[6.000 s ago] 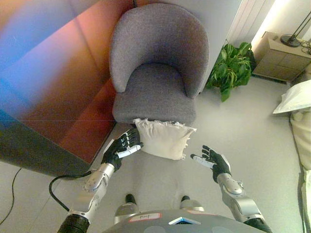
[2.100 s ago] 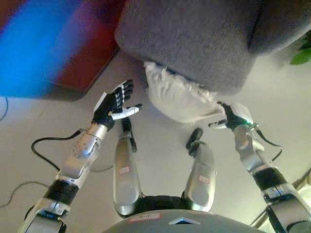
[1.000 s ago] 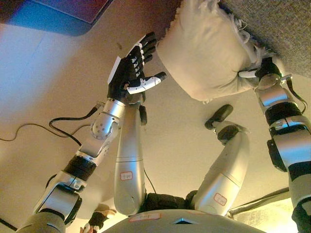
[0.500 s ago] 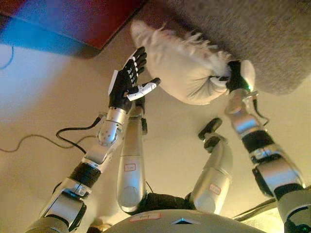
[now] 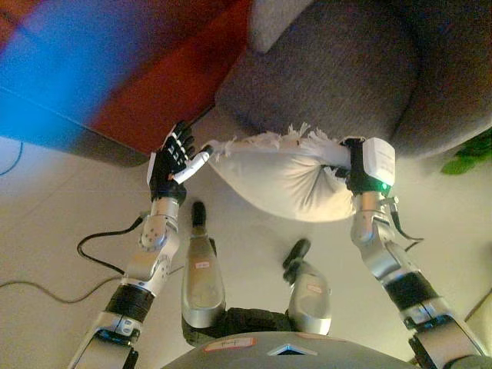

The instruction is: Pick up the pillow and put it on the sofa.

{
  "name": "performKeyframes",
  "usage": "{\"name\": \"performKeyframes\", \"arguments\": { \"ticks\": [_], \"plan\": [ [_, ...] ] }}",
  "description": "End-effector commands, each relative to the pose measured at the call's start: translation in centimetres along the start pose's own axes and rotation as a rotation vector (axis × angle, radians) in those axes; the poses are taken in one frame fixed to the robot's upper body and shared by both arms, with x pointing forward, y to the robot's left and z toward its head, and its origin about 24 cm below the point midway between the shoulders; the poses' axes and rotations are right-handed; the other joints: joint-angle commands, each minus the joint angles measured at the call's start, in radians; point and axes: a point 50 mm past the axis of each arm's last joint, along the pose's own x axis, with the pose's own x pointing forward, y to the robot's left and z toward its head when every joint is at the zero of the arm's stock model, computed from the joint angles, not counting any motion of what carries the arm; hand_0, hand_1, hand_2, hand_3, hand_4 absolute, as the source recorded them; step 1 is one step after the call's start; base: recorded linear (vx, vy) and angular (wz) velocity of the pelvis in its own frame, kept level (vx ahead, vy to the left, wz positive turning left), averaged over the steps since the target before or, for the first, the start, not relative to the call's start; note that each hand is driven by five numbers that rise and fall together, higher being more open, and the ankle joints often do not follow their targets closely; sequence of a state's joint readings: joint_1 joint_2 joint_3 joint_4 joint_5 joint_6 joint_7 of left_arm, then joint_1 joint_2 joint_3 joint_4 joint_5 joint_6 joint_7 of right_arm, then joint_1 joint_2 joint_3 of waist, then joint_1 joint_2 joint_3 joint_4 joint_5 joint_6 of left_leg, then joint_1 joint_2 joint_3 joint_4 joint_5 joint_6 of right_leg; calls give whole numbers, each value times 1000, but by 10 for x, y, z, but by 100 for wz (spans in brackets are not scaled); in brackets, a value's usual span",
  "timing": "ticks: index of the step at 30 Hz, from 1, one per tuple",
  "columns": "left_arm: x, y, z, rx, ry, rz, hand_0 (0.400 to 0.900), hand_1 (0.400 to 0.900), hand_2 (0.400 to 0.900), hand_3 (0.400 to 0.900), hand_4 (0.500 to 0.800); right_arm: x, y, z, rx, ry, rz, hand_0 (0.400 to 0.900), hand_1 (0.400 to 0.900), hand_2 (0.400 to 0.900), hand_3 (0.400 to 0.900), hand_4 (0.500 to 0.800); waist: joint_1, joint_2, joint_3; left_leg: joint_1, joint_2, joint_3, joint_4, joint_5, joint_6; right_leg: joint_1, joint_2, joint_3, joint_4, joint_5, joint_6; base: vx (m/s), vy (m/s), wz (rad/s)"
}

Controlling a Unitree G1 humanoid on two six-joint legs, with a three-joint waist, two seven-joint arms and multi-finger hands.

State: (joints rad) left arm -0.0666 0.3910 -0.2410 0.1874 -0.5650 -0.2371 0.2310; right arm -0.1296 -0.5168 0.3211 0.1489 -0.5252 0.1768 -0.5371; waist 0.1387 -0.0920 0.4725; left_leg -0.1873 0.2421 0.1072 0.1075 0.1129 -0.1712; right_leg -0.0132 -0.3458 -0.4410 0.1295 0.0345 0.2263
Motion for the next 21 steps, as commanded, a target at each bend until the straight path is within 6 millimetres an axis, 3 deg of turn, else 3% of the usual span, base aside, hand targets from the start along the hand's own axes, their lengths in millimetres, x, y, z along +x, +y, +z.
{"name": "performKeyframes", "arguments": {
  "ticks": [1, 7, 11, 21],
  "plan": [
    [-11, -13, 1, -12, -46, -36, 900, 900, 900, 900, 800, 28, -104, 23, -2, -276, -567, 400, 400, 400, 400, 500, -23, 0, -286, 213, 20, 92, -156, -38, 57, 7, -20, 28, -131, 227, 36, 52, 80, -32],
    [-7, -11, 3, -25, -64, 1, 900, 900, 900, 900, 800, 27, -143, 30, 193, -372, -736, 400, 400, 400, 400, 500, -42, 5, -359, 280, -11, 124, -195, -67, 64, 50, -15, 5, -181, 295, 36, 12, 27, -21],
    [-8, -8, -1, -19, -41, -16, 900, 900, 900, 900, 800, 29, -160, 25, 357, -351, -690, 400, 400, 400, 400, 500, -44, -1, -402, 290, -27, 118, -195, -78, 69, 74, -17, -2, -169, 278, 36, 66, 27, 1],
    [-21, 1, -2, 13, 2, -107, 900, 900, 900, 900, 800, 59, -162, 7, 335, -182, -508, 400, 400, 400, 400, 500, 12, -18, -429, 304, -28, 98, -195, -85, 52, 147, -13, -67, -204, 222, 36, 111, -6, 9]
  ]
}}
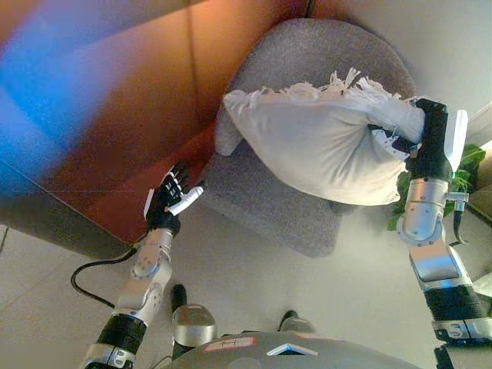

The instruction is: Pick up the pillow and put it on the sofa.

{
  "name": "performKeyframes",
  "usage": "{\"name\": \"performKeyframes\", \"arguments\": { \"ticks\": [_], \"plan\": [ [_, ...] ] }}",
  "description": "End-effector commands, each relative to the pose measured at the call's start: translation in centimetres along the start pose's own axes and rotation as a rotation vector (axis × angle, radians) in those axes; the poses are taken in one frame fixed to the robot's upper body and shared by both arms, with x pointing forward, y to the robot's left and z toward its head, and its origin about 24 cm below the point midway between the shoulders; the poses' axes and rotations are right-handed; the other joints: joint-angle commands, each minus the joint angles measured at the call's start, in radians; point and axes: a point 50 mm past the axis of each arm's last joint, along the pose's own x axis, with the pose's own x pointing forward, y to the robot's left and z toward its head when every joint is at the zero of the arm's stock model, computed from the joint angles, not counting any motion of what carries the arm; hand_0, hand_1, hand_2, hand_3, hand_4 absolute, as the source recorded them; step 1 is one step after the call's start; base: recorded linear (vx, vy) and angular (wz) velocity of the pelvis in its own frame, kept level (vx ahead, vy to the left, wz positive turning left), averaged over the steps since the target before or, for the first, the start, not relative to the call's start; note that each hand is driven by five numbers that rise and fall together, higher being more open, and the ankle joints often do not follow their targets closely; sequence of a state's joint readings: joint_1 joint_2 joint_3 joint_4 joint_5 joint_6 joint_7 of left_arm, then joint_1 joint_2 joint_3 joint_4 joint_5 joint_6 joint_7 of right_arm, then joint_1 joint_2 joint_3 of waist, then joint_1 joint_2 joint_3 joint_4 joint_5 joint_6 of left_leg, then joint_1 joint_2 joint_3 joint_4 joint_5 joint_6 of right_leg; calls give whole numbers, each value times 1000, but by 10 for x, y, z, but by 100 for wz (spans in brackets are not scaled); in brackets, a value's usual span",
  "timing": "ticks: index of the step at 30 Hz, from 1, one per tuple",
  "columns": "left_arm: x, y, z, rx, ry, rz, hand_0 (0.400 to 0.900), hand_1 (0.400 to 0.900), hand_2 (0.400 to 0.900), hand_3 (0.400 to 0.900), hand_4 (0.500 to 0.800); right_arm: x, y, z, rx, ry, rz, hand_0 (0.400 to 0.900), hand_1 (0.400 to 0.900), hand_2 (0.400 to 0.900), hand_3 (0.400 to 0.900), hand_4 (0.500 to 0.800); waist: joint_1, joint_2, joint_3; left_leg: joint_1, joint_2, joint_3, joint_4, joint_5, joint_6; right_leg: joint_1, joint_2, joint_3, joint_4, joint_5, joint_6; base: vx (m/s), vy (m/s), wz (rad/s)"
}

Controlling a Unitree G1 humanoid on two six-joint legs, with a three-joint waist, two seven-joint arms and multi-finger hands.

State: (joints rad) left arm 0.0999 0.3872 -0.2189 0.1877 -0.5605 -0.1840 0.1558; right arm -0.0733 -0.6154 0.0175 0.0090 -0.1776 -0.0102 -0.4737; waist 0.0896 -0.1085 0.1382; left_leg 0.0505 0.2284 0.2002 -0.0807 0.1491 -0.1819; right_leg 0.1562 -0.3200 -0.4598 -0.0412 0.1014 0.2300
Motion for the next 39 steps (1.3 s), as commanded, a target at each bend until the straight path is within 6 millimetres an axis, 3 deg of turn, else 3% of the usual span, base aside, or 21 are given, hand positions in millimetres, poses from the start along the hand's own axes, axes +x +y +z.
{"name": "performKeyframes", "arguments": {
  "ticks": [1, 8, 15, 22, 23, 27, 31, 35, 39],
  "plan": [
    [9, -19, 38, 11, -185, -129, 900, 900, 900, 900, 800, 59, -57, 53, 25, -225, -256, 400, 400, 400, 400, 500, 69, -4, -93, 67, -14, 3, -7, -121, 62, -18, -39, -54, -34, 154, 32, 168, -49, 26],
    [2, -10, 38, 61, -134, -187, 900, 900, 900, 900, 800, 88, -53, 36, 7, -28, -247, 400, 400, 400, 400, 500, 136, -19, -60, 74, -1, -27, -7, -114, 47, 24, -23, -105, -40, 124, 26, 195, -64, 27],
    [-1, -3, 45, 146, -106, -266, 900, 900, 900, 900, 800, 119, -75, 13, -94, 172, -313, 400, 400, 400, 400, 500, 219, -41, -14, 37, 7, -71, -7, -94, 35, 30, -16, -148, -39, 125, 24, 130, -118, 22],
    [10, -4, 78, 235, -177, -353, 900, 900, 900, 900, 800, 143, -104, 6, -247, 357, -424, 400, 400, 400, 400, 500, 303, -61, 51, -49, 36, -129, -7, -90, 26, -11, -1, -170, -36, 129, 32, 6, -209, 13],
    [12, -4, 81, 243, -188, -358, 900, 900, 900, 900, 800, 146, -109, 9, -263, 355, -450, 900, 900, 900, 900, 800, 311, -63, 62, -64, 38, -136, -7, -88, 26, -19, -1, -174, -36, 130, 32, -85, -168, 8],
    [14, 2, 91, 259, -213, -347, 900, 900, 900, 900, 800, 152, -126, 12, -253, 437, -524, 900, 900, 900, 900, 800, 337, -65, 91, -105, 50, -152, -7, -79, 25, -41, 1, -180, -38, 128, 32, -61, -131, 2],
    [12, 3, 97, 263, -240, -352, 900, 900, 900, 900, 800, 155, -141, 28, -176, 391, -731, 900, 900, 900, 900, 800, 347, -61, 107, -135, 62, -150, -7, -72, 25, -48, 4, -185, -41, 122, 32, -80, -50, -4],
    [6, 3, 89, 256, -215, -361, 900, 900, 900, 900, 800, 155, -151, 35, -136, 346, -786, 900, 900, 900, 900, 800, 345, -64, 79, -108, 68, -134, -7, -74, 24, -22, 6, -184, -43, 112, 32, 53, 40, -6],
    [-2, 3, 76, 253, -164, -363, 900, 900, 900, 900, 800, 154, -147, 39, -93, 270, -759, 900, 900, 900, 900, 800, 326, -67, 35, -45, 69, -108, -7, -84, 24, 18, 7, -179, -44, 106, 32, 131, 99, -8]
  ]
}}
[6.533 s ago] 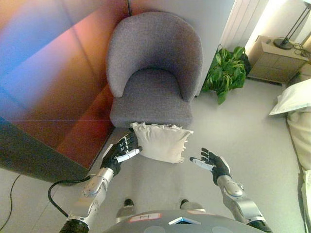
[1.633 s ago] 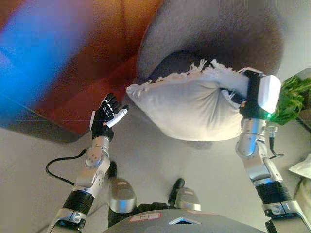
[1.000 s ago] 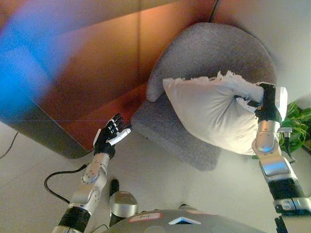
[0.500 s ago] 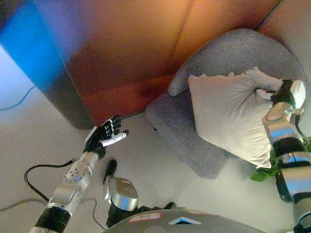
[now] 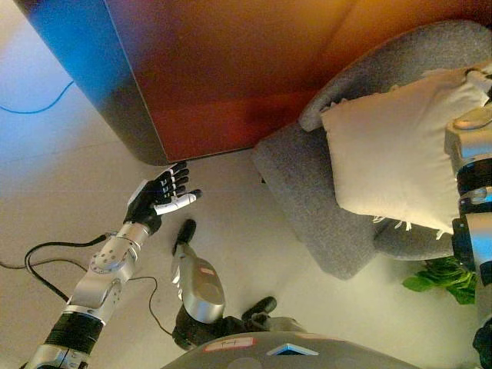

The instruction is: Pick up the pillow and put it on the sofa.

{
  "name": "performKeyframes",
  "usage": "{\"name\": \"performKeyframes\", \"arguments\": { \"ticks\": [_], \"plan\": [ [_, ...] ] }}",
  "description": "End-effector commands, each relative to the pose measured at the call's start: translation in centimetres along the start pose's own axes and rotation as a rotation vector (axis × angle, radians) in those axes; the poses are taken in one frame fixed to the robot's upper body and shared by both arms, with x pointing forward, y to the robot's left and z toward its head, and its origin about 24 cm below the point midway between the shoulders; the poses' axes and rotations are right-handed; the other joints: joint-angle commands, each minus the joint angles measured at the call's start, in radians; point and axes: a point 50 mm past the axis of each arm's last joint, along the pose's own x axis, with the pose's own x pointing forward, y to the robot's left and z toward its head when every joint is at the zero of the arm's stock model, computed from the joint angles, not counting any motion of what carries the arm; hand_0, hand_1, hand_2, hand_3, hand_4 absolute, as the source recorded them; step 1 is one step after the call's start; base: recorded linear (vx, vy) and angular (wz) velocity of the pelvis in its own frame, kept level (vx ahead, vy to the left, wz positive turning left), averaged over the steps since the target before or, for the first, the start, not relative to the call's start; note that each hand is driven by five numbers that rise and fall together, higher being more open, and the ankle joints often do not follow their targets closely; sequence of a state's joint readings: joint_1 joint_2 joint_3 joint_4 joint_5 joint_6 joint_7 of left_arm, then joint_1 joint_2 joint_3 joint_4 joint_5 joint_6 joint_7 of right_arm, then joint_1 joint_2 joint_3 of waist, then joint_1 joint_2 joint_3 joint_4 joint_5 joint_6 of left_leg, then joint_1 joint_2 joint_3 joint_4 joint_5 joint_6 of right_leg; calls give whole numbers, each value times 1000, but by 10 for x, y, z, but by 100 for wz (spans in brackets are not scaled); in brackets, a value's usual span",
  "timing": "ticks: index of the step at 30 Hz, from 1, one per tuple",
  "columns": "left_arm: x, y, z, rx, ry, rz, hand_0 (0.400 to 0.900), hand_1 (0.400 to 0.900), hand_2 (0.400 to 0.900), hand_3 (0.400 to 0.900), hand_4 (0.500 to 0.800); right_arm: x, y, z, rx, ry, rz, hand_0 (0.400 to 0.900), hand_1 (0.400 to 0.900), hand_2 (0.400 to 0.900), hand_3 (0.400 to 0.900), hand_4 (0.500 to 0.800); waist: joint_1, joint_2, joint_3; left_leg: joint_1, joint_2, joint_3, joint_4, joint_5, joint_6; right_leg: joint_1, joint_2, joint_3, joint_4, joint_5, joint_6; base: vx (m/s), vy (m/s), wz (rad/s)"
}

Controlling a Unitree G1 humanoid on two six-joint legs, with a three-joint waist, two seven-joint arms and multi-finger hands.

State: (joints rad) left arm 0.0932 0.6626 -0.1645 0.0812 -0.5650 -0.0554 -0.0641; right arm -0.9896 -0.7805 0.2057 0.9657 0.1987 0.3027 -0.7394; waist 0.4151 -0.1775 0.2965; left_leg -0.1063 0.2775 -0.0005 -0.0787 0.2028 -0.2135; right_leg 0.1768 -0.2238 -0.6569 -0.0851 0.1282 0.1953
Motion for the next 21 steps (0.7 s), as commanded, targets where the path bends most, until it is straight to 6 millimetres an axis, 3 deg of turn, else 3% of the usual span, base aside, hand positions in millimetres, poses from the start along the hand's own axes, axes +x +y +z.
{"name": "performKeyframes", "arguments": {
  "ticks": [1, 8, 14, 18, 21],
  "plan": [
    [-1, -26, 34, 6, -191, -136, 900, 900, 900, 900, 800, 23, -64, 51, 74, -280, -235, 900, 900, 900, 900, 800, -8, 3, -135, 128, 18, 100, -9, -141, 56, 8, -89, 22, -1, 75, 66, 61, 132, -13],
    [2, -39, 25, -58, -174, -150, 900, 900, 900, 900, 800, 11, -46, 47, 6, -375, -116, 900, 900, 900, 900, 800, -60, 21, -194, 209, -3, 135, -9, -169, 63, 43, -97, 50, -2, 64, 66, -8, 116, -15],
    [8, -51, 21, -102, -179, -162, 900, 900, 900, 900, 800, -4, -36, 49, 120, -442, -34, 900, 900, 900, 900, 800, -116, 41, -220, 243, -27, 180, -9, -168, 78, 33, -120, 60, -2, 85, 64, -100, 103, -14],
    [16, -57, 22, -116, -194, -139, 900, 900, 900, 900, 800, -32, -14, 43, 206, -463, 109, 900, 900, 900, 900, 800, -165, 58, -225, 262, -34, 207, -9, -178, 85, 12, -131, 90, 4, 99, 65, -125, 70, -23],
    [22, -57, 21, -110, -196, -88, 900, 900, 900, 900, 800, -63, 7, 19, 260, -419, 266, 900, 900, 900, 900, 800, -214, 73, -223, 275, -38, 228, -9, -182, 94, -12, -141, 124, 9, 118, 66, -135, 54, -29]
  ]
}}
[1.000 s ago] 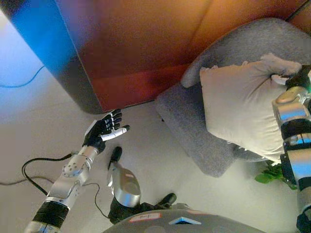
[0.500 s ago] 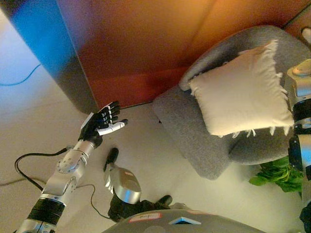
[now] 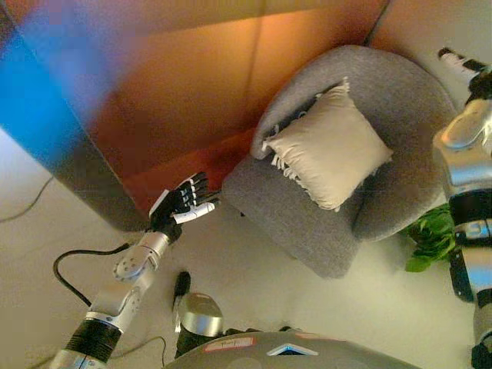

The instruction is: Pick up the pillow and put it on the sofa.

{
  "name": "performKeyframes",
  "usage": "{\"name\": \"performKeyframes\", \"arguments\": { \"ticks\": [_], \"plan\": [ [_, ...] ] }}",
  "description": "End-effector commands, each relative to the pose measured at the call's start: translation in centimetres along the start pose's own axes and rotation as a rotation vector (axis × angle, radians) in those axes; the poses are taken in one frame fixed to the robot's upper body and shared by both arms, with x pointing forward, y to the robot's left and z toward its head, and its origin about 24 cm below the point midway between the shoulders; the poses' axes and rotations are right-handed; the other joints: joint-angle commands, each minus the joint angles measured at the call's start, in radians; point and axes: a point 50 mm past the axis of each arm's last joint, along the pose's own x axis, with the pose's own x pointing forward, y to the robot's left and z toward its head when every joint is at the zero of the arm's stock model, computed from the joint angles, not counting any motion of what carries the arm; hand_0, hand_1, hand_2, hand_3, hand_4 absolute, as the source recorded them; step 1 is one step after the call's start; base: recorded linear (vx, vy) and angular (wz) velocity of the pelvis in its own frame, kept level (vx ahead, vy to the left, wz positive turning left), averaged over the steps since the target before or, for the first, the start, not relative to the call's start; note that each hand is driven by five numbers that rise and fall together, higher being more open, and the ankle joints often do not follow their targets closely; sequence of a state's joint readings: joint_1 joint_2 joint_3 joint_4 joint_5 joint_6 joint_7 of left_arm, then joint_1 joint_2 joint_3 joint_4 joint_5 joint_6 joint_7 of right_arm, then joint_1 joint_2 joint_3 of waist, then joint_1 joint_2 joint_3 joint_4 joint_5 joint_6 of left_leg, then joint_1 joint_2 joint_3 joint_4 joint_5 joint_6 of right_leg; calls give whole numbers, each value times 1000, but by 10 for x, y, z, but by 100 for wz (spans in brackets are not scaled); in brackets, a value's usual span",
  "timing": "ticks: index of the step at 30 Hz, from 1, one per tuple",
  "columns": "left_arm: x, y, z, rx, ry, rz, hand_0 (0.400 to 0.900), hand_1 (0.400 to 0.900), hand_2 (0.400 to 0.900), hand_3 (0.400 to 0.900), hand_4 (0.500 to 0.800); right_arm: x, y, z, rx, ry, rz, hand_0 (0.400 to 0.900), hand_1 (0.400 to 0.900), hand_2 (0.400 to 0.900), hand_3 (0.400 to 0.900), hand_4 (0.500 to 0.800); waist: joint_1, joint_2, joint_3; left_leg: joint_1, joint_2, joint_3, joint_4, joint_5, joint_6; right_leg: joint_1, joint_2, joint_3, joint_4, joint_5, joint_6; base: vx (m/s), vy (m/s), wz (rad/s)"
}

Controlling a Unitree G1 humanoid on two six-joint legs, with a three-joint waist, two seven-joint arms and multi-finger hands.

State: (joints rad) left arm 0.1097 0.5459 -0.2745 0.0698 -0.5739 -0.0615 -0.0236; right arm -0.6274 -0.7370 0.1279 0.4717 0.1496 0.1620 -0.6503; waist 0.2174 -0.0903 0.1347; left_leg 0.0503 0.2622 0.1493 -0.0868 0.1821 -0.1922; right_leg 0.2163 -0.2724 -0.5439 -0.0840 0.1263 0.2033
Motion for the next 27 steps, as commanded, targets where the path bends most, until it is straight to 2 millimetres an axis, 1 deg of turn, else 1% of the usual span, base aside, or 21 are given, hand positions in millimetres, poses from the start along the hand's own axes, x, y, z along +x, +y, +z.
{"name": "performKeyframes", "arguments": {
  "ticks": [1, 2, 4, 6, 7, 8, 10, 11, 12, 14, 15, 18, 21, 23, 27],
  "plan": [
    [22, -14, 41, 33, -227, -5, 900, 900, 900, 900, 800, -16, 5, 24, 119, -138, 79, 900, 900, 900, 900, 800, -35, -9, -60, 123, -24, 87, 0, -163, 74, -59, -94, 23, 10, 127, 59, -128, 38, -33],
    [24, -11, 41, 39, -235, 33, 900, 900, 900, 900, 800, -32, 12, 10, 120, -120, 139, 900, 900, 900, 900, 800, -57, -3, -58, 128, -25, 97, 0, -164, 77, -68, -97, 36, 12, 135, 59, -136, 32, -34],
    [26, -9, 40, 47, -226, 56, 900, 900, 900, 900, 800, -51, 16, -10, 103, -90, 222, 900, 900, 900, 900, 800, -85, 0, -59, 130, -30, 111, 0, -163, 83, -84, -105, 51, 15, 150, 59, -116, 6, -29],
    [26, -7, 39, 53, -225, 76, 900, 900, 900, 900, 800, -71, 14, -31, 107, -47, 289, 900, 900, 900, 900, 800, -108, 11, -57, 137, -28, 124, 0, -167, 85, -94, -103, 69, 16, 159, 59, -104, -16, -28],
    [25, -4, 36, 56, -218, 89, 900, 900, 900, 900, 800, -85, 15, -47, 107, 1, 353, 900, 900, 900, 900, 800, -126, 14, -58, 141, -30, 134, 0, -168, 87, -103, -105, 83, 16, 164, 59, -109, -14, -28],
    [24, -2, 36, 65, -216, 95, 900, 900, 900, 900, 800, -94, 18, -57, 124, 52, 391, 900, 900, 900, 900, 800, -137, 17, -58, 143, -31, 139, 0, -169, 87, -110, -105, 91, 17, 165, 59, -104, -9, -27],
    [24, 1, 34, 71, -202, 106, 900, 900, 900, 900, 800, -108, 22, -69, 137, 123, 456, 900, 900, 900, 900, 800, -156, 20, -60, 145, -33, 149, 1, -170, 87, -119, -103, 105, 16, 163, 59, -77, -1, -21],
    [22, 3, 31, 72, -190, 116, 900, 900, 900, 900, 800, -117, 25, -78, 147, 168, 494, 900, 900, 900, 900, 800, -167, 23, -62, 147, -33, 158, 2, -171, 86, -122, -103, 110, 15, 160, 59, -72, 21, -25],
    [21, 6, 29, 77, -183, 128, 900, 900, 900, 900, 800, -130, 29, -88, 152, 229, 557, 900, 900, 900, 900, 800, -181, 27, -65, 150, -35, 169, 1, -172, 86, -127, -102, 118, 15, 156, 59, -70, 38, -27],
    [18, 11, 26, 79, -164, 139, 900, 900, 900, 900, 800, -146, 32, -99, 141, 302, 650, 900, 900, 900, 900, 800, -199, 32, -69, 152, -39, 181, 0, -171, 85, -131, -100, 129, 13, 151, 59, -64, 41, -21],
    [17, 12, 25, 81, -155, 146, 900, 900, 900, 900, 800, -157, 34, -106, 138, 348, 695, 900, 900, 900, 900, 800, -210, 35, -72, 154, -40, 188, 0, -170, 84, -133, -99, 135, 13, 147, 59, -58, 36, -16],
    [10, 18, 16, 86, -113, 163, 900, 900, 900, 900, 800, -180, 35, -120, 134, 439, 800, 900, 900, 900, 900, 800, -230, 40, -77, 159, -43, 208, 0, -170, 81, -135, -100, 144, 14, 141, 59, -57, 28, -14],
    [7, 21, 9, 78, -83, 179, 900, 900, 900, 900, 800, -193, 37, -124, 125, 477, 877, 900, 900, 900, 900, 800, -241, 42, -78, 164, -48, 217, 0, -170, 79, -135, -102, 148, 14, 140, 59, -56, 17, -8],
    [5, 23, 6, 48, -69, 186, 900, 900, 900, 900, 800, -198, 38, -125, 129, 493, 898, 900, 900, 900, 900, 800, -244, 42, -77, 165, -51, 219, 1, -170, 78, -135, -104, 147, 16, 142, 59, -58, -3, -3],
    [3, 23, 5, 61, -60, 166, 900, 900, 900, 900, 800, -206, 39, -129, 134, 532, 914, 900, 900, 900, 900, 800, -239, 37, -79, 158, -52, 215, 0, -168, 75, -130, -104, 142, 11, 136, 58, -42, -23, 2]
  ]
}}
